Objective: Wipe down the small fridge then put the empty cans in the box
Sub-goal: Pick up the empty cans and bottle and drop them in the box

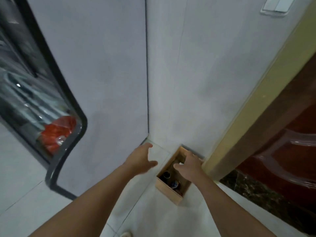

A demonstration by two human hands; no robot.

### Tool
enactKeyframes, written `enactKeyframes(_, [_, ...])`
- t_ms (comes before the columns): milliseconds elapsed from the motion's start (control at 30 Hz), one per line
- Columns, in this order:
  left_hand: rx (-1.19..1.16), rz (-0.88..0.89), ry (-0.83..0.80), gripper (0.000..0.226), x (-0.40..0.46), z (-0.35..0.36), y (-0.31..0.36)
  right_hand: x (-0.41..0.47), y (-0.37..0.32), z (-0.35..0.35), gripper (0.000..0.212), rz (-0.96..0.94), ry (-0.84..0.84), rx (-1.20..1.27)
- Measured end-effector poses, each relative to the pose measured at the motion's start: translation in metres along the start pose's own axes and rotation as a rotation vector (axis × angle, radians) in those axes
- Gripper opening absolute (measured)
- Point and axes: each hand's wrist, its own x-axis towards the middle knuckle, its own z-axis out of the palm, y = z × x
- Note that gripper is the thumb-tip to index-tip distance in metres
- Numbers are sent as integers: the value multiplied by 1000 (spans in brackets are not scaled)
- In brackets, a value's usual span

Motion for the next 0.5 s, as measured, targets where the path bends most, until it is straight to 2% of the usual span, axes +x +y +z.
enactKeyframes(200, [-72, -139, 105, 70, -69, -36, -52, -33, -54, 36, 79, -114, -113, -64])
enactKeyframes(500, [-171, -390, 285, 70, -212, -85, -182, -121, -171, 153, 65, -304, -261, -177])
